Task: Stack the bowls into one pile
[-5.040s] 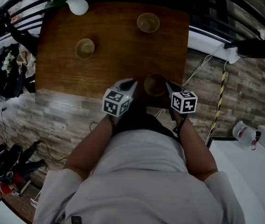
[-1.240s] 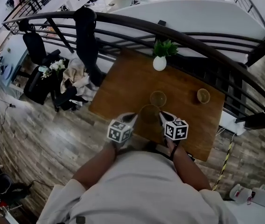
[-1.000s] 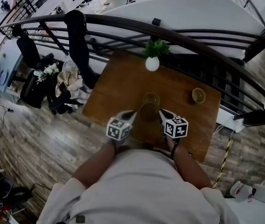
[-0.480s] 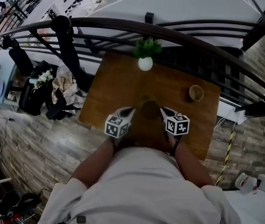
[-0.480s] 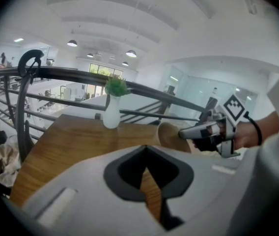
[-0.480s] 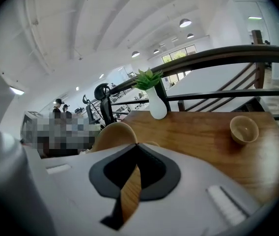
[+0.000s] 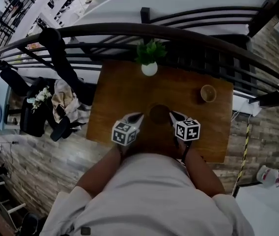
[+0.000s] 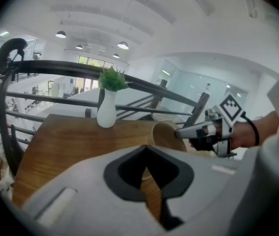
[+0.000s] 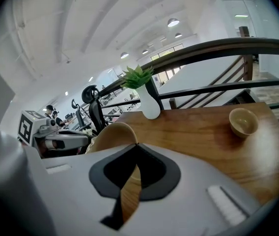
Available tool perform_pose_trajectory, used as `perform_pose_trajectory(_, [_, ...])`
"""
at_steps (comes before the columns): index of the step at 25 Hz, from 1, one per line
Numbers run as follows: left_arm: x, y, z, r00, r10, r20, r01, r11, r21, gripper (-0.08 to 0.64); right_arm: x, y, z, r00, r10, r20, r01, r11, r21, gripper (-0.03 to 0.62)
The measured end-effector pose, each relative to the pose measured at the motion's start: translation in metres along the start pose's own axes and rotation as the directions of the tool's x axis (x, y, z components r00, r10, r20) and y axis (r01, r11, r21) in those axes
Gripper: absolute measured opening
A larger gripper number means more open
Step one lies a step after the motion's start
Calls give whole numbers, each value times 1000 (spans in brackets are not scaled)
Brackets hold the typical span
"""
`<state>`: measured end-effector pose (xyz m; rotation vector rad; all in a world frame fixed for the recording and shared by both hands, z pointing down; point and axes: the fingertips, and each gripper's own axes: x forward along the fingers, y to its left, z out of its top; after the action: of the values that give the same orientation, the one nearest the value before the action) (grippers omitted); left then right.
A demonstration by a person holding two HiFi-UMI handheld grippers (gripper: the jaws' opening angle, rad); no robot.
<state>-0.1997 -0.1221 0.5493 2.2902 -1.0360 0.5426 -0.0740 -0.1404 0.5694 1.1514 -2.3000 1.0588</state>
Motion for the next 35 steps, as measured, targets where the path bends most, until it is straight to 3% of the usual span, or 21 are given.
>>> perform_pose_trajectory(11, [28, 32, 2, 997, -60, -50, 60, 998, -9, 3, 32, -17, -2, 998, -51, -29, 53, 997, 58, 14])
perform_pose_trajectory(35, [81, 69, -46, 985, -101, -141, 96, 994, -45, 3, 93, -56, -45, 991, -70, -113, 82, 991, 108, 14])
